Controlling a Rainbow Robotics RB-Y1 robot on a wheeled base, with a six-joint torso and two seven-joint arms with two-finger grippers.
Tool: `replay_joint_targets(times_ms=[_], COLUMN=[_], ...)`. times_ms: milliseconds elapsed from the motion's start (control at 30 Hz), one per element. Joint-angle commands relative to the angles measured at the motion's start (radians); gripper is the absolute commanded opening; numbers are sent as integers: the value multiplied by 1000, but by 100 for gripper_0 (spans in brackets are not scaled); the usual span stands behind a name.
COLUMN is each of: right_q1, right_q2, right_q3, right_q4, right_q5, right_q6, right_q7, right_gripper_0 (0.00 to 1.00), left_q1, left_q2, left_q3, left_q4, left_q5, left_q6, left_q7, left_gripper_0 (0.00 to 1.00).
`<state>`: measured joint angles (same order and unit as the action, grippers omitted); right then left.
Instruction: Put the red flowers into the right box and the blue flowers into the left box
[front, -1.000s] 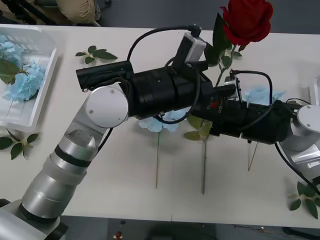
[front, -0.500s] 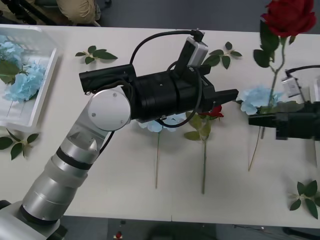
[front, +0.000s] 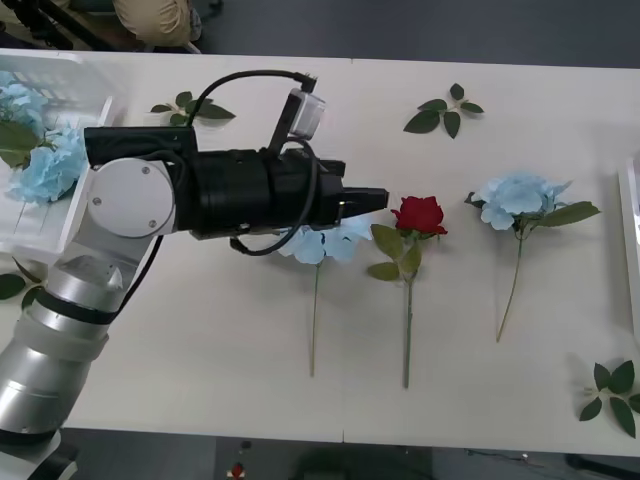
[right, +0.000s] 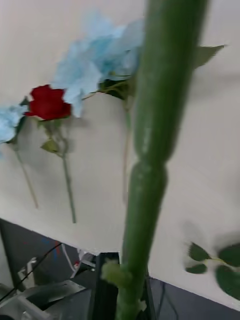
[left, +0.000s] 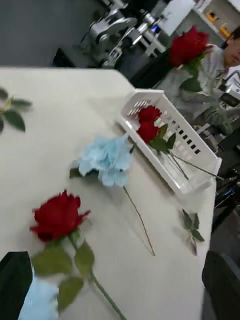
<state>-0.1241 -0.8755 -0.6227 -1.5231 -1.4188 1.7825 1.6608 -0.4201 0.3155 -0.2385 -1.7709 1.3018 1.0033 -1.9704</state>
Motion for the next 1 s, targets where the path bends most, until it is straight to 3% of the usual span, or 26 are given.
replay_joint_targets(times_ms=[33, 200, 433, 667, 1000], right_q1=[8, 31, 170, 267, 232], right_q2=[-80, -92, -137, -140, -149], right_q3=[26, 49, 94, 104, 113], right_q4=[-23, -22, -22, -22, 32], right_q5=[115, 261, 414, 486, 495], right_q6=[-40, -97, -253, -373, -425], right_q7=[-128, -181, -182, -191, -204], right_gripper_0=[0, 0, 0, 0, 0], left_q1=[29, 49, 83, 187, 253], left_q2=[48, 90, 93, 51, -82], left_q3=[-5, 10, 39, 19, -30], left_q4=[-24, -130, -298, -367, -341], left_q5=[-1, -165, -380, -546, -811], left_q6=[67, 166, 419, 439, 408], left_q7=[156, 317, 478, 512, 482], left_gripper_0=[100, 100, 100, 100, 100])
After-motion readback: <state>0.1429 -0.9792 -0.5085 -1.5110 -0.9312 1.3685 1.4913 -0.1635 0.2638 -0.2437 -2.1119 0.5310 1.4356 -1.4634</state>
